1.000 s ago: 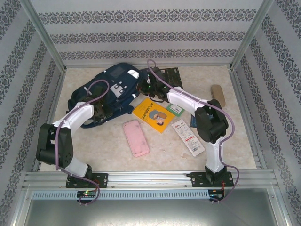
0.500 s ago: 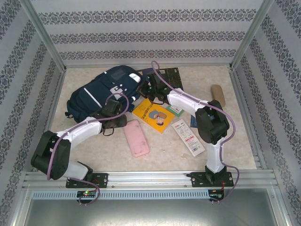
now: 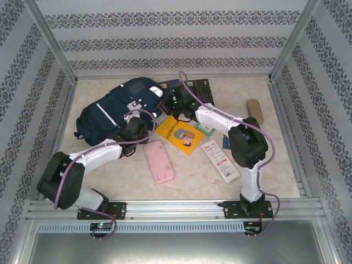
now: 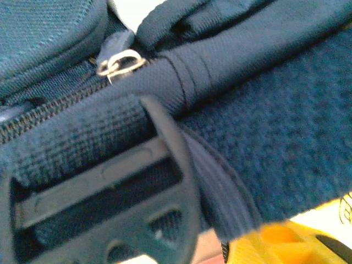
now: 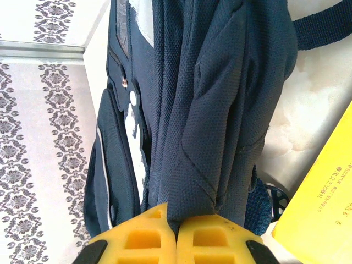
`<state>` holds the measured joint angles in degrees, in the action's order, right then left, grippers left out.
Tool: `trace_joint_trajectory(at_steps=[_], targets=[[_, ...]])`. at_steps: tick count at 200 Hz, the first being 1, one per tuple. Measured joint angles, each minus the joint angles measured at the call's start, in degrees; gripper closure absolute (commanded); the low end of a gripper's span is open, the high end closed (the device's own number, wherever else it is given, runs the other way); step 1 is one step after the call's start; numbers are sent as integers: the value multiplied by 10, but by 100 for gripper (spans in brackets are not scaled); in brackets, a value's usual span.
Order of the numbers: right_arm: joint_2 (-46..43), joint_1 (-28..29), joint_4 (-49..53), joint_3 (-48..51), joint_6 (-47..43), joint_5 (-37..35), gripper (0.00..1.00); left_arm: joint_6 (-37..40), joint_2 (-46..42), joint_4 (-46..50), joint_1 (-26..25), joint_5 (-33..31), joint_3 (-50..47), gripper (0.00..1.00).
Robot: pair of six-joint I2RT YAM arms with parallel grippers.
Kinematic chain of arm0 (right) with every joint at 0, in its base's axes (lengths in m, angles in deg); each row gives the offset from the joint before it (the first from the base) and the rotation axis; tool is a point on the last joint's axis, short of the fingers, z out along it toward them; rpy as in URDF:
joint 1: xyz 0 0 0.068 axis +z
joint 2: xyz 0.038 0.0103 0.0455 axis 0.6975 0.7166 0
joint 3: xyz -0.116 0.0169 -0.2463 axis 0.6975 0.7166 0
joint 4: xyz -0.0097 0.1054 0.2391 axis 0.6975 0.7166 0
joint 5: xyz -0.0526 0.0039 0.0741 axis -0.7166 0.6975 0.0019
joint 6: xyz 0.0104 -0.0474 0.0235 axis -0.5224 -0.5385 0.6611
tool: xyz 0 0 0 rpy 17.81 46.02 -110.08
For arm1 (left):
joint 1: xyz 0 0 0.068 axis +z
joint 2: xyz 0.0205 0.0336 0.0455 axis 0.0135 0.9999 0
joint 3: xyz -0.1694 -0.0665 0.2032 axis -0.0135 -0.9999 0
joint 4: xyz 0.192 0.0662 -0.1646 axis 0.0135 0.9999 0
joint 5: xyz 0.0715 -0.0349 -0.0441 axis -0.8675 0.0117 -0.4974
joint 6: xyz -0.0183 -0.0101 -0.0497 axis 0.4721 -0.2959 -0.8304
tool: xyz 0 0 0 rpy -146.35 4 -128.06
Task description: Pack the student bag
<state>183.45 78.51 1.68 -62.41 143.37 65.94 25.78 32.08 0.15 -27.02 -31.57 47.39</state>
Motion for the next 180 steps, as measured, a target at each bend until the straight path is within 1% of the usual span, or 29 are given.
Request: trace_joint_trajectory(at_steps=[38, 60, 81, 106, 113, 126, 135, 180], targets=[[0, 0, 0, 0, 3, 0, 100, -14, 30, 1, 0, -40, 27, 55], [0, 0, -4, 0, 3, 0, 100, -19, 35, 5, 0, -63, 36, 63], [0, 0, -8, 0, 4, 2, 100, -21, 42, 9, 0, -85, 46, 64], [0, 0, -11, 0, 4, 2, 100, -21, 54, 12, 0, -104, 56, 69], [0, 0, -11, 0, 4, 2, 100, -20, 57, 12, 0, -108, 57, 73], [0, 0, -12, 0, 4, 3, 100, -20, 60, 12, 0, -113, 59, 92], [0, 0, -13, 0, 4, 3, 100, -17, 60, 13, 1, -115, 59, 100], [-1, -2, -17, 7, 2, 7, 100, -17, 48, 25, 5, -112, 59, 100]])
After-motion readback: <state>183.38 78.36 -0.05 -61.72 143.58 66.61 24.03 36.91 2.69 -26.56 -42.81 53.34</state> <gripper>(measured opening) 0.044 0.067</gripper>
